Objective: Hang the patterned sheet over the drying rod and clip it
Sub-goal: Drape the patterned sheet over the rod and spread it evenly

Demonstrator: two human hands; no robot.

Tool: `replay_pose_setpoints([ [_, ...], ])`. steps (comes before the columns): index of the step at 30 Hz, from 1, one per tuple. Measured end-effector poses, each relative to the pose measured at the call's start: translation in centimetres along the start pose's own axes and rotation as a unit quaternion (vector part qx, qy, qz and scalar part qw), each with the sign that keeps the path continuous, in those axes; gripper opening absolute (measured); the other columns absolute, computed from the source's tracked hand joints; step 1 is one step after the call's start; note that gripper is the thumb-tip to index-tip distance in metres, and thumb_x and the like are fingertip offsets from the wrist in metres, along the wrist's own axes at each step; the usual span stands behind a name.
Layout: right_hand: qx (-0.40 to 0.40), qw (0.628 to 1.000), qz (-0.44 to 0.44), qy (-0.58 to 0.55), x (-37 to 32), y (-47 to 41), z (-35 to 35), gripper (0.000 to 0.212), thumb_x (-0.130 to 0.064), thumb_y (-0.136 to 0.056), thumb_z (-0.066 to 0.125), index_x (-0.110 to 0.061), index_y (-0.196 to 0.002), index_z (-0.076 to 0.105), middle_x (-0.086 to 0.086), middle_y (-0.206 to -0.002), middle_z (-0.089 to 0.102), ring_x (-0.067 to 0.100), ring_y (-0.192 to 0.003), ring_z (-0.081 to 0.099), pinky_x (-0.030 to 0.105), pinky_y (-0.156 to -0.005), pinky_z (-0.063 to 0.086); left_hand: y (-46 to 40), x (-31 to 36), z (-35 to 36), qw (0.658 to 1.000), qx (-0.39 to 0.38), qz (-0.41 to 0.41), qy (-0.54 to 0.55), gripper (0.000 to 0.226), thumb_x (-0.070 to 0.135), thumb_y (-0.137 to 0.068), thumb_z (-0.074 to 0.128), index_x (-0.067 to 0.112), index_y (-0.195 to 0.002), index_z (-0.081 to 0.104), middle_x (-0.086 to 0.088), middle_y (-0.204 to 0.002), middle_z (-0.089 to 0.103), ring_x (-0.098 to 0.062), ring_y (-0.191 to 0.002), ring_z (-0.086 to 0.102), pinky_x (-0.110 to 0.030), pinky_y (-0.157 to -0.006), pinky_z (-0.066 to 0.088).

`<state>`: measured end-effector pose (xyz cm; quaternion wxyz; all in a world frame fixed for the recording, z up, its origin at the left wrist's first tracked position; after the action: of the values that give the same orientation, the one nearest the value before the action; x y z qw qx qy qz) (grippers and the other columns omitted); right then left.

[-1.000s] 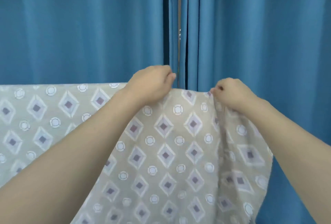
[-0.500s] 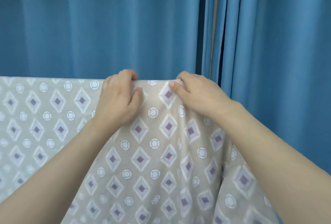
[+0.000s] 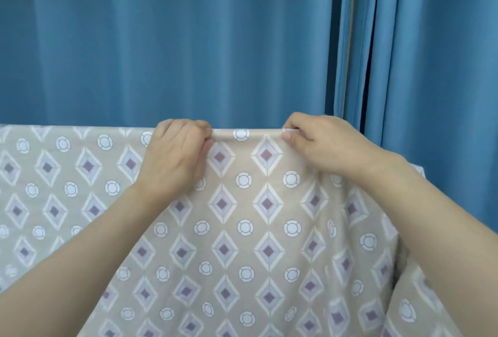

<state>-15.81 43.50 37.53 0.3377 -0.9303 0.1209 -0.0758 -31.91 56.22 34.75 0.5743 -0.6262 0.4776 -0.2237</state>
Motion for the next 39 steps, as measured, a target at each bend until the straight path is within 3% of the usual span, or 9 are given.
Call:
replay_pose_setpoints([
  [5,0.022,0.995,0.081,-0.063,0.5,0.0,-0.4,0.023,-0.032,-0.102,0.038,-0.024,-0.084,0.051,-0.009,-0.077,0.056,0.018,-0.08,0.052,0.036,-0.073,0.042,-1.2,-0.7,1.2,0.997,-0.039,0.057,0.031,0.007,-0.002,-0.087,0.06,0.004,-0.091,0.061,-0.007,-0.079,0.062,-0.028,-0.07,0.048,-0.035,-0.068,0.032],
  [9,0.073,0.987,0.122,-0.076,-0.6,-1.8,-1.6,0.026,-0.029,-0.102,0.04,-0.02,-0.083,0.056,-0.004,-0.078,0.06,0.02,-0.081,0.055,0.039,-0.075,0.047,-4.2,-2.9,-0.2,0.996,-0.047,-0.037,0.066,0.004,0.005,-0.095,0.049,0.008,-0.094,0.046,-0.008,-0.064,0.051,-0.032,-0.056,0.045,-0.036,-0.054,0.03],
  [13,0.161,0.976,0.125,-0.073,-2.2,-5.2,-4.4,0.026,-0.03,-0.1,0.04,-0.024,-0.078,0.053,-0.011,-0.076,0.057,0.018,-0.083,0.054,0.04,-0.078,0.048,-8.9,-7.1,-0.4,0.988,-0.065,-0.123,0.063,0.005,0.015,-0.099,0.039,0.012,-0.101,0.043,-0.009,-0.078,0.053,-0.035,-0.069,0.049,-0.037,-0.059,0.034],
  [16,0.052,0.981,0.18,-0.055,-2.3,-6.8,-2.0,0.034,-0.04,-0.099,0.04,-0.019,-0.082,0.059,-0.007,-0.085,0.062,0.018,-0.086,0.059,0.037,-0.082,0.05,-9.6,-8.8,1.8,0.969,-0.211,-0.125,0.033,0.011,0.015,-0.095,0.04,0.011,-0.097,0.05,-0.008,-0.086,0.059,-0.033,-0.077,0.054,-0.036,-0.065,0.04],
  [20,-0.063,0.963,0.261,0.024,-1.7,-5.0,2.6,0.053,-0.053,-0.098,0.03,-0.016,-0.062,0.044,-0.003,-0.068,0.05,0.015,-0.064,0.049,0.033,-0.062,0.036,-5.4,-6.3,5.7,0.904,-0.39,-0.1,0.147,0.026,0.02,-0.102,0.039,0.006,-0.096,0.06,-0.016,-0.103,0.066,-0.028,-0.079,0.056,-0.03,-0.065,0.045],
  [22,-0.03,0.959,0.269,0.081,-1.8,-4.4,2.7,0.051,-0.047,-0.098,0.028,-0.016,-0.06,0.042,-0.002,-0.066,0.048,0.014,-0.061,0.046,0.032,-0.058,0.03,-3.7,-5.7,6.1,0.89,-0.393,-0.116,0.198,0.045,0.037,-0.104,0.031,0.006,-0.088,0.06,-0.017,-0.093,0.066,-0.027,-0.074,0.055,-0.031,-0.065,0.041],
  [25,0.021,0.959,0.261,0.109,-2.0,-4.3,2.4,0.048,-0.039,-0.097,0.029,-0.014,-0.057,0.035,0.0,-0.06,0.042,0.019,-0.057,0.041,0.031,-0.053,0.024,-3.1,-6.1,5.6,0.913,-0.372,-0.092,0.136,0.072,0.067,-0.095,0.018,0.011,-0.069,0.054,-0.004,-0.066,0.06,-0.019,-0.068,0.058,-0.031,-0.062,0.038],
  [28,0.069,0.96,0.243,0.12,-2.2,-4.3,2.5,0.05,-0.039,-0.098,0.029,-0.015,-0.054,0.029,0.0,-0.054,0.037,0.021,-0.053,0.037,0.032,-0.051,0.024,-2.7,-6.0,5.8,0.921,-0.368,-0.066,0.109,0.079,0.083,-0.082,0.015,0.019,-0.067,0.06,0.003,-0.067,0.063,-0.017,-0.071,0.06,-0.031,-0.065,0.042],
  [39,0.208,0.942,0.23,0.127,2.0,0.0,0.6,0.051,-0.032,-0.099,0.028,-0.019,-0.05,0.024,-0.005,-0.047,0.031,0.025,-0.058,0.038,0.032,-0.061,0.029,-3.3,-5.2,6.0,0.957,-0.276,-0.034,0.079,0.075,0.063,-0.095,0.002,0.015,-0.081,0.057,-0.002,-0.077,0.054,-0.03,-0.081,0.052,-0.037,-0.071,0.036],
])
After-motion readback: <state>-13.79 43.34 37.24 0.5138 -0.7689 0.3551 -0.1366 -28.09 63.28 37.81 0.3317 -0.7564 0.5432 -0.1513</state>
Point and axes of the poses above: each hand's wrist, its own y-axis away from the middle knuckle, its own z-axis out of the palm, x = y × z, the point moved 9 cm from there along -y, towards the middle knuckle
